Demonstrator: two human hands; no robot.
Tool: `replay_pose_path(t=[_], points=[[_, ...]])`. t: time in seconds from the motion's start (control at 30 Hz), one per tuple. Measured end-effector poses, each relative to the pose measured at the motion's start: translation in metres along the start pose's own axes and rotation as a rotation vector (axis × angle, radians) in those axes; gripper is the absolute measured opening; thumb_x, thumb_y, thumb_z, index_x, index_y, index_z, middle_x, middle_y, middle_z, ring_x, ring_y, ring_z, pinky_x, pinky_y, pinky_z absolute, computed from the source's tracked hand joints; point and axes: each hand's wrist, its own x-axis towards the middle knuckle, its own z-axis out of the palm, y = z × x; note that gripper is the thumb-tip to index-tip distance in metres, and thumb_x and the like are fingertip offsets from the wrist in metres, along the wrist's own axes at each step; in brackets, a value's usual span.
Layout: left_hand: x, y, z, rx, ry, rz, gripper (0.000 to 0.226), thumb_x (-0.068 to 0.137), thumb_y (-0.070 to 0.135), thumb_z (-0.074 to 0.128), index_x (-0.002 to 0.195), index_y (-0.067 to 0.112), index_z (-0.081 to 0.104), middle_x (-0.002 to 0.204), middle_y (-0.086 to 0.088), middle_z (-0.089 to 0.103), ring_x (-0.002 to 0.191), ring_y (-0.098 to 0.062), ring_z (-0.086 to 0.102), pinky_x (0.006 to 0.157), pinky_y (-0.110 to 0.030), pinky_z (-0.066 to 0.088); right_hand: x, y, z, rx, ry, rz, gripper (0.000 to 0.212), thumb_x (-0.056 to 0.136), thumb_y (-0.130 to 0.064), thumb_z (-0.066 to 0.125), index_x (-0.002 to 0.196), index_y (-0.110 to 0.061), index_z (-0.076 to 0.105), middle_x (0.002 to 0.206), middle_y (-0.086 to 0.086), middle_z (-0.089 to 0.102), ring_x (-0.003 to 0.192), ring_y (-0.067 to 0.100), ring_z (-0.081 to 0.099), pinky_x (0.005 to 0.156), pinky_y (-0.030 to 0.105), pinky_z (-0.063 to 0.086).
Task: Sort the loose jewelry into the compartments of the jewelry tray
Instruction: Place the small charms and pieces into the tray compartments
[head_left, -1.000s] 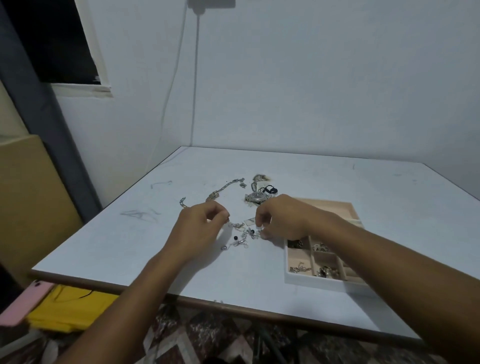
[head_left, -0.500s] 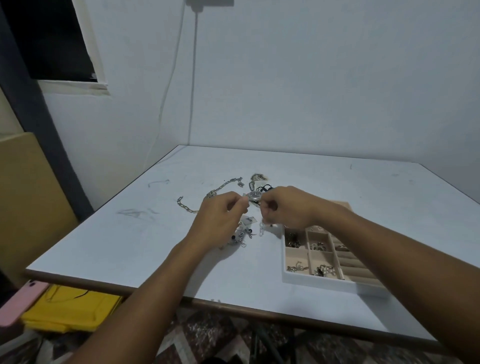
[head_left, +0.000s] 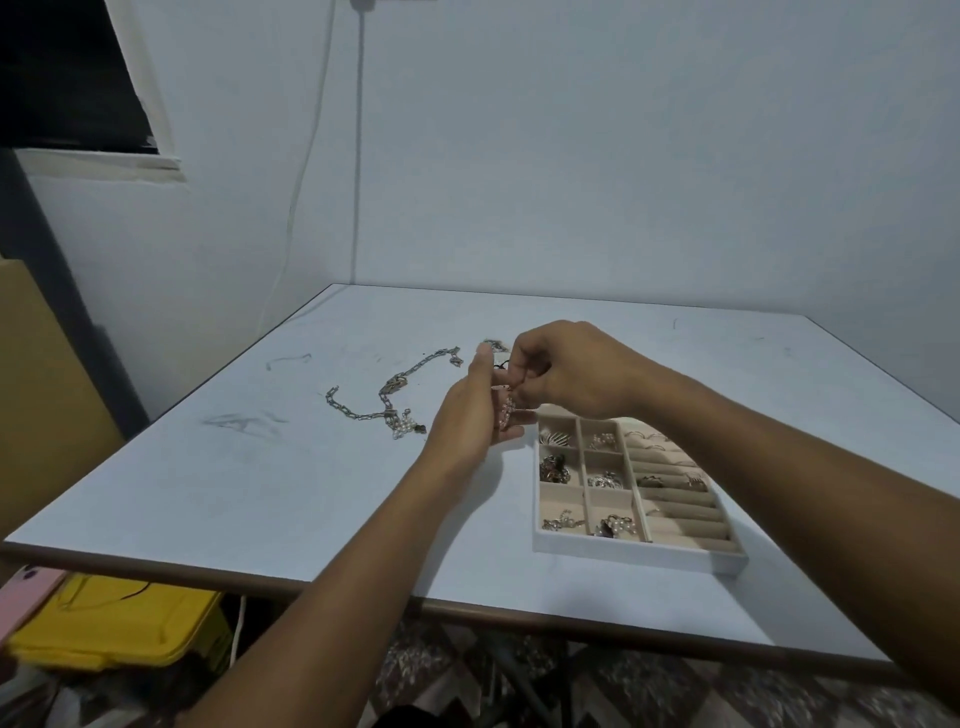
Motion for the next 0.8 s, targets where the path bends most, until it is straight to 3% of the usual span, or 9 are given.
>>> replay_pose_path(t=[0.37, 0.57, 0.8], points=[[-0.015, 0.002, 0.026, 0.076, -0.113, 0.036, 0.059, 0.1, 0.052, 0.025, 0.101, 0.006, 0.062, 0.083, -0.022, 0.071, 0.074, -0.027, 0.066, 0.085, -0.047, 0.056, -0.031, 0.017, -0.007, -0.012, 0.098, 0.02, 0.018, 0.076, -0.012, 0.069, 0.071, -0.026, 0.059, 0.073, -0.006, 0.067, 0.075, 0.016, 0.064, 0.069, 0.03, 0.051], [-0.033, 0.004, 0.04, 0.1, -0.184, 0.061, 0.054, 0.1, 0.052, 0.026, 0.098, 0.01, 0.06, 0.076, -0.016, 0.069, 0.068, -0.026, 0.063, 0.08, -0.044, 0.053, -0.061, 0.026, -0.012, 0.065, 0.172, 0.028, 0.018, 0.077, -0.013, 0.07, 0.069, -0.026, 0.06, 0.066, -0.012, 0.063, 0.062, 0.004, 0.057, 0.06, 0.018, 0.043], [-0.049, -0.002, 0.037, 0.278, -0.219, 0.093, 0.059, 0.096, 0.061, 0.024, 0.098, 0.017, 0.063, 0.081, -0.016, 0.074, 0.078, -0.031, 0.07, 0.088, -0.047, 0.055, -0.085, 0.031, 0.002, 0.171, 0.204, 0.035, 0.011, 0.076, -0.013, 0.072, 0.073, -0.021, 0.065, 0.061, -0.012, 0.063, 0.066, 0.013, 0.06, 0.067, 0.029, 0.048]])
